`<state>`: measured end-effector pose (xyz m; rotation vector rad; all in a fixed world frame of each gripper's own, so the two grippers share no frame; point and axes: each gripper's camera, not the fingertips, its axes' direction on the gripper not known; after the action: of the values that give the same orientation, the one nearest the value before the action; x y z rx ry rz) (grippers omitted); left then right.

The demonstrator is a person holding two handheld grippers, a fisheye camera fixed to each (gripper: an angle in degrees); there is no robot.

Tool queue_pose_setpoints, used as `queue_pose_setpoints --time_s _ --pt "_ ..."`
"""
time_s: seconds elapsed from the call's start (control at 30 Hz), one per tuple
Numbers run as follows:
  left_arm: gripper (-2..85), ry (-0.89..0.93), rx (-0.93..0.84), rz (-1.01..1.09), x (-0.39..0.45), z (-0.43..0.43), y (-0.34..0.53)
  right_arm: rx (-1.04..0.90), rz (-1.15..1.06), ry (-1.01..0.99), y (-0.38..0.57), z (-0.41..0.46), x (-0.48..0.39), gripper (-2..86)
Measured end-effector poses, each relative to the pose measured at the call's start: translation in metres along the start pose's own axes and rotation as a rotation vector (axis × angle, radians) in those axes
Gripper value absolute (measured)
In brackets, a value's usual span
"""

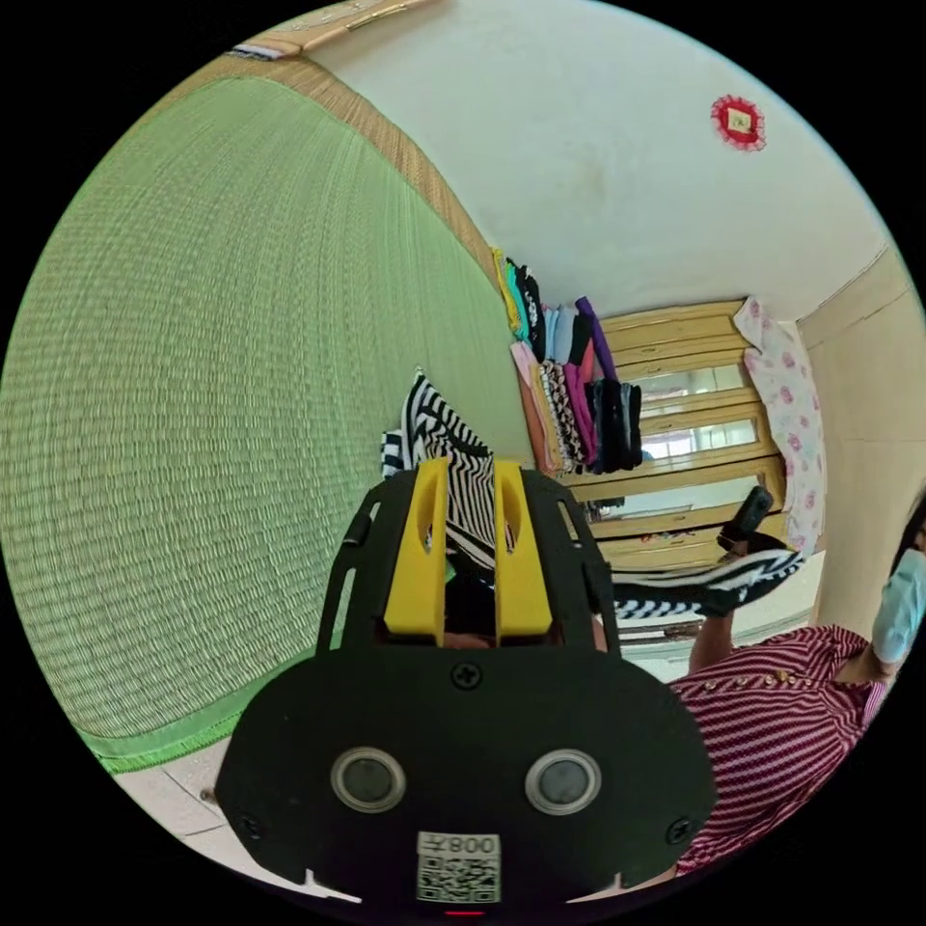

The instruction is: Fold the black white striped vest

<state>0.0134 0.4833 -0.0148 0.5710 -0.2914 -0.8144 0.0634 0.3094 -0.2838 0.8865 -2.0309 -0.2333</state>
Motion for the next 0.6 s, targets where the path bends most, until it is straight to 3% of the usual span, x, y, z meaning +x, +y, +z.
queue_pose_setpoints --time_s 0.13,0.3,0.6 --pt "6.4 -0.085 -0.135 -0.007 -0.046 0.041 0.011 0.023 0.016 0.016 0.009 -0.011 -0.011 1.9" --pt "2.2 -0.099 -0.181 -0.032 -0.097 0.061 0.029 0.071 0.037 0.009 0.015 -0.029 -0.015 1.9" --pt "0.5 0.091 -0.034 -0.017 -0.175 0.036 0.087 0.121 0.007 0.027 0.003 -0.060 -0.029 2.0"
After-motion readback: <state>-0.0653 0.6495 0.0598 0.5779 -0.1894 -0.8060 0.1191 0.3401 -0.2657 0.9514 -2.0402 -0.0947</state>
